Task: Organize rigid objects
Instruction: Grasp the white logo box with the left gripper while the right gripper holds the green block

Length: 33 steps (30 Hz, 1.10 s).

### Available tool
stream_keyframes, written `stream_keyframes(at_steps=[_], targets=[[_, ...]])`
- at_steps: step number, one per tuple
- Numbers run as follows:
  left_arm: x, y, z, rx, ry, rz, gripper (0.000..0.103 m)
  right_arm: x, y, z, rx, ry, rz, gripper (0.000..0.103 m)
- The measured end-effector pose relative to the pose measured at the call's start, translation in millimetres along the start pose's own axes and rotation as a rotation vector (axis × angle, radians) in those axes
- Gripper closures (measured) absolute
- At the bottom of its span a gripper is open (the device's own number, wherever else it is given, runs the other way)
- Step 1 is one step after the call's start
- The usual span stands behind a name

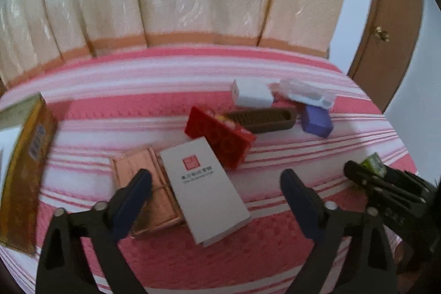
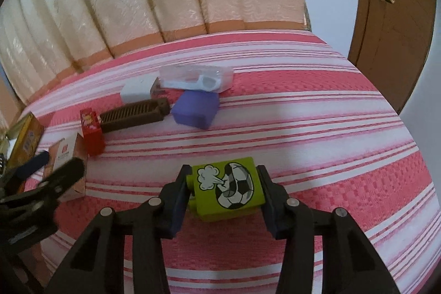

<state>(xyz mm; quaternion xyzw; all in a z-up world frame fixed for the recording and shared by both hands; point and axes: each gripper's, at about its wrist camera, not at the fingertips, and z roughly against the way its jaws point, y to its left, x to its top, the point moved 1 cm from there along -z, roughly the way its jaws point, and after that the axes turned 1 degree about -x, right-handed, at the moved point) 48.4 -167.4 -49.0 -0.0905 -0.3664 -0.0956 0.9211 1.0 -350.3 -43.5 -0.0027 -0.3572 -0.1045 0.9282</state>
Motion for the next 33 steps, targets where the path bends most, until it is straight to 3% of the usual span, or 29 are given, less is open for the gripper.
stream_keyframes(at_steps=[5, 9, 16, 18, 20, 23, 27, 33], targets=[[1, -22, -8, 0.052, 0.019, -0.064, 0.013, 1, -7, -3, 0.028, 0.006, -0.044, 0.054], [-4, -38, -24, 0.026, 0.105, -0.101, 0.019, -1, -10, -2, 0.048, 0.005, -0.073, 0.054], [-7, -37, -23, -0.006, 0.100, -0.083, 0.021, -1, -8, -4, 0.039, 0.006, -0.065, 0.054], [-7, -29, -18, -0.042, 0.073, -0.041, 0.034, -2, -8, -3, 0.033, 0.007, -0.060, 0.054], [-7, -20, -15, -0.070, 0.060, -0.019, 0.057, -1, -8, -3, 0.031, 0.008, -0.058, 0.054], [-7, -2, -13, -0.122, 0.053, 0.034, 0.079, -1, -7, -4, 0.025, 0.009, -0.053, 0.054], [-9, 20, -14, -0.224, 0.050, 0.139, 0.090, 0, -7, -4, 0.016, 0.010, -0.050, 0.054], [-12, 16, -2, -0.317, 0.003, 0.119, 0.094, -2, -10, 9, 0.003, -0.056, -0.068, 0.054]])
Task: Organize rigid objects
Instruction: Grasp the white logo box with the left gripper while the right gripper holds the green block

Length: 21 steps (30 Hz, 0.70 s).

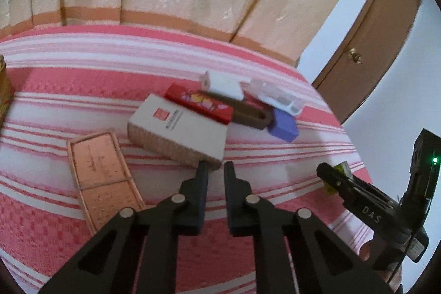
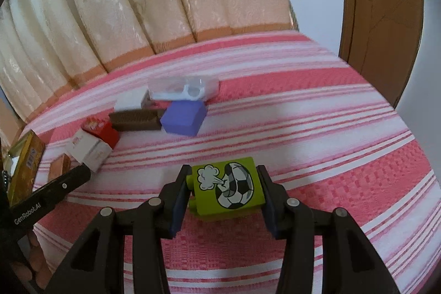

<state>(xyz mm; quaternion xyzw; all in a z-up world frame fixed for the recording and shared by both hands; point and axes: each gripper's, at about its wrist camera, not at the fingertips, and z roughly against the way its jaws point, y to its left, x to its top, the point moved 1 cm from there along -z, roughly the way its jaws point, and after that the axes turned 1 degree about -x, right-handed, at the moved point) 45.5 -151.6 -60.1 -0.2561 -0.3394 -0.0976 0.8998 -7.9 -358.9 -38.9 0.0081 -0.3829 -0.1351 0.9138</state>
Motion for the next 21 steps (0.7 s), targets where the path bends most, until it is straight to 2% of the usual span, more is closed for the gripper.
stream_keyframes(at_steps=[3, 7, 10, 12, 13, 17, 19, 21], targets=[[2, -2, -1, -0.003, 0.001, -0.011, 0.094, 0, 5, 8, -0.019, -0.042, 0.030, 0.054], [2, 5, -11, 0.012, 0.055, 0.027, 0.091, 1, 9, 10, -0.025, -0.051, 0.054, 0.054], [3, 5, -13, 0.016, 0.055, 0.033, 0.087, 2, 6, 8, -0.014, -0.040, 0.039, 0.054], [2, 3, -13, 0.005, 0.055, 0.022, 0.081, 1, 5, 7, -0.008, -0.032, 0.028, 0.054], [2, 3, -12, -0.006, 0.056, 0.021, 0.075, 1, 4, 6, -0.005, -0.029, 0.022, 0.054], [-2, 1, -6, -0.054, 0.056, -0.013, 0.042, 0, 2, 5, 0.006, -0.024, 0.001, 0.054], [-5, 1, -2, -0.059, 0.062, -0.038, 0.033, 0, 2, 4, 0.013, -0.020, -0.001, 0.054], [-4, 3, -1, -0.059, 0.056, -0.027, 0.031, 0, 2, 3, 0.016, -0.014, -0.002, 0.054]])
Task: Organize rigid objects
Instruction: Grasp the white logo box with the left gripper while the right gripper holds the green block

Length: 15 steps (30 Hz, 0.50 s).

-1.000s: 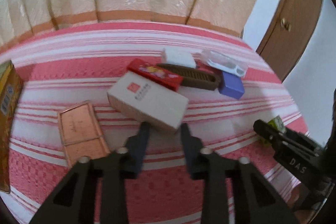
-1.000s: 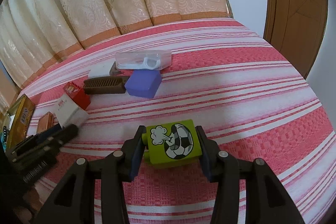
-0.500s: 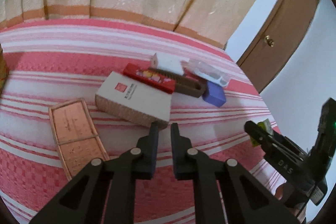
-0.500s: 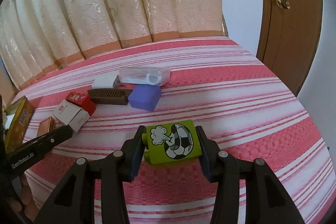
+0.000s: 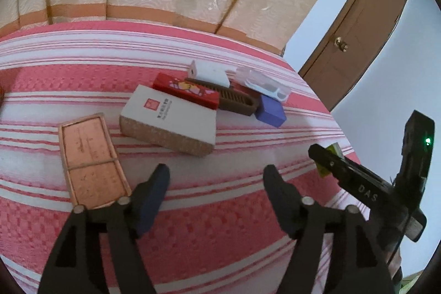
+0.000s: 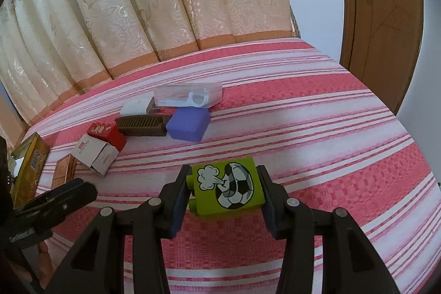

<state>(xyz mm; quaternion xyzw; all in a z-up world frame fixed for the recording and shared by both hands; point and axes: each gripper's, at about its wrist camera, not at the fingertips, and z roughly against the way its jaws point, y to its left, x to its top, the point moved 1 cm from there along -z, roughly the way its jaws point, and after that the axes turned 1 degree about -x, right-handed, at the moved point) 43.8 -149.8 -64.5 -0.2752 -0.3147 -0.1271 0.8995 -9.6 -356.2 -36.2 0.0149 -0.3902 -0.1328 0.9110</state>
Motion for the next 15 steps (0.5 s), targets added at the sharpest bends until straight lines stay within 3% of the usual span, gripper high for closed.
stream_keyframes(at_steps=[3, 6, 8, 11, 15], targets=[[5, 6, 5, 0.041, -0.027, 0.042, 0.031, 1, -1, 0, 0.008, 0.003, -0.002, 0.054], [19, 10, 15, 0.110, -0.073, 0.002, 0.030, 1, -3, 1, 0.018, -0.002, -0.011, 0.054], [29, 14, 16, 0.137, -0.084, -0.024, 0.013, 1, -4, 0, 0.027, 0.002, -0.015, 0.054], [41, 9, 11, 0.188, -0.092, -0.089, 0.010, 0, -4, -3, 0.035, 0.016, -0.020, 0.054], [49, -10, -19, 0.238, -0.017, -0.223, 0.009, -1, -6, -4, 0.042, 0.022, -0.031, 0.054]])
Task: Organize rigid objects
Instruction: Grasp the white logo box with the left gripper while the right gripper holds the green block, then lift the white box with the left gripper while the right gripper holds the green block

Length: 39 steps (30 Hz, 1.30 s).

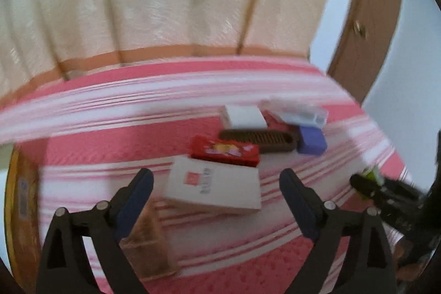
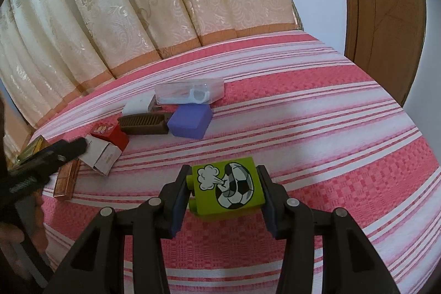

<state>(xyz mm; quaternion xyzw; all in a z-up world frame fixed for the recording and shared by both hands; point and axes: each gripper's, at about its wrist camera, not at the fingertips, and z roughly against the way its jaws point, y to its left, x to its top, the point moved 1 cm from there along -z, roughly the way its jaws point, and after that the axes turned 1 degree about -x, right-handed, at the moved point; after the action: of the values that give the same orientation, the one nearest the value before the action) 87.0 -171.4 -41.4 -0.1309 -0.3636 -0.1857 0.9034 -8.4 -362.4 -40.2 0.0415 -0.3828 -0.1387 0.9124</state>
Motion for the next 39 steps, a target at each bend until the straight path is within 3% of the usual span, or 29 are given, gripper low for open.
stream_keyframes(at_steps=[3, 6, 9, 14, 21, 26, 39], targets=[[2, -9, -23, 0.087, 0.055, -0.056, 0.009, 0, -1, -1, 0.000, 0.004, -0.007, 0.054], [2, 1, -38, 0.087, 0.119, -0.020, 0.009, -1, 0, -1, 0.002, 0.006, -0.006, 0.054], [3, 10, -37, 0.080, 0.104, 0.018, 0.021, 0, 1, -3, 0.002, 0.015, 0.000, 0.054], [3, 15, -32, 0.031, 0.079, 0.049, 0.023, 0, 0, -2, -0.016, 0.007, -0.004, 0.054], [-5, 1, 16, 0.060, -0.146, 0.028, 0.023, -1, 4, 11, -0.069, -0.067, 0.020, 0.054], [-10, 0, 29, 0.091, -0.193, 0.004, 0.023, -2, 12, 17, -0.123, -0.100, 0.050, 0.054], [-25, 20, 52, 0.105, -0.235, 0.012, 0.023, -5, 62, 33, -0.134, -0.272, 0.028, 0.054]])
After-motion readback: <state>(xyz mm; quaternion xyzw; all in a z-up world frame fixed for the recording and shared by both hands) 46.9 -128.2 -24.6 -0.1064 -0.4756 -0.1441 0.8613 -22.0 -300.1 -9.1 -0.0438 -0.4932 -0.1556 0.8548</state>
